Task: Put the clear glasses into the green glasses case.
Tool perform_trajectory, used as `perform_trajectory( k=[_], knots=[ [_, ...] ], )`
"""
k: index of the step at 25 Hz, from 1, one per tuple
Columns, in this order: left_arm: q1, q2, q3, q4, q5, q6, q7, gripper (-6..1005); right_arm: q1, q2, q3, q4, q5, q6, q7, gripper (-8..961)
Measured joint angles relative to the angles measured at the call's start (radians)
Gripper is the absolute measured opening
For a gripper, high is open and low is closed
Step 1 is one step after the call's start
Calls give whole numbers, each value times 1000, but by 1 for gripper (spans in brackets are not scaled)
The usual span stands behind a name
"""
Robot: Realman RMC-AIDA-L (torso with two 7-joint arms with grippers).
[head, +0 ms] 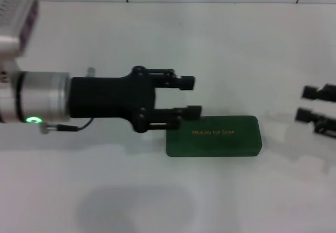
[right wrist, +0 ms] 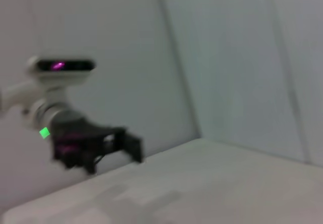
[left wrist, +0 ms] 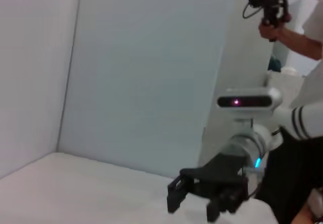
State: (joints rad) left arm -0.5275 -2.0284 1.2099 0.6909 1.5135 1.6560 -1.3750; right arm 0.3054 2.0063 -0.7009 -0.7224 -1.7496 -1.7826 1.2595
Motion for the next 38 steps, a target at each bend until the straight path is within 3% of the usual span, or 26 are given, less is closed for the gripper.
perform_trajectory(
  k=[3, 5, 8, 9, 14, 22, 38],
  knots=[
    [6, 16, -4, -4, 9, 72, -15, 498, 11, 8, -85, 2, 11, -13, -21, 480],
    [13, 23, -5, -3, 24, 128, -18, 535, 22, 11, -156, 14, 42, -23, -26, 543],
    [37, 31, -6, -4, 36, 178, -8, 754, 29, 14, -251, 22, 106, -29, -39, 631],
    [48, 33, -8, 1, 38, 184, 4, 775, 30, 15, -277, 21, 134, -29, -41, 661],
    [94, 39, -73, 17, 41, 189, 47, 878, 55, 12, -327, 8, 184, -36, -33, 754],
    [109, 41, -105, 11, 49, 192, 48, 879, 79, 16, -395, -30, 201, -29, -24, 844],
    [105, 36, -106, 3, 50, 185, 49, 879, 95, 17, -400, -30, 211, -16, -18, 856]
  ],
)
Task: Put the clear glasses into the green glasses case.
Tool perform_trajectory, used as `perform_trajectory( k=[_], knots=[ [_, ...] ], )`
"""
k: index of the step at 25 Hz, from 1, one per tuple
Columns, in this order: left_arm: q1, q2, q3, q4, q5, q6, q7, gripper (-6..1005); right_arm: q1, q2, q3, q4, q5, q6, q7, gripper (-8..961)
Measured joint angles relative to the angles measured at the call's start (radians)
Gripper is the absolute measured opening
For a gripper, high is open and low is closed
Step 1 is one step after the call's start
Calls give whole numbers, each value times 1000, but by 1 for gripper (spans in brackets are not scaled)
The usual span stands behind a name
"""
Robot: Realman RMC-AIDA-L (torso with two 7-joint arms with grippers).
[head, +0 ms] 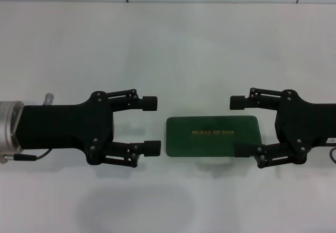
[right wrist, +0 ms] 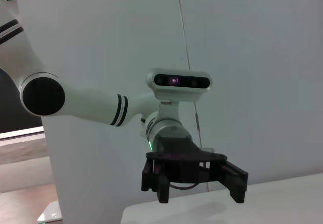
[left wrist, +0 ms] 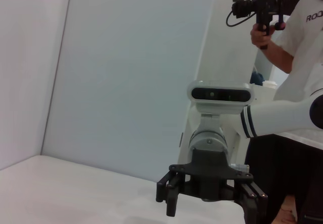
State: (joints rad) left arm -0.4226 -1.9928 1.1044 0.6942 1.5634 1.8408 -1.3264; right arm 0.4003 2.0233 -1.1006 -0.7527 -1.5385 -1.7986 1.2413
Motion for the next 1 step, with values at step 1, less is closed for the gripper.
perform_trajectory(
  k=[1],
  knots=[
    [1, 0, 0, 0, 0, 0, 0, 879, 0, 0, 0, 1, 0, 0, 0, 856]
  ],
)
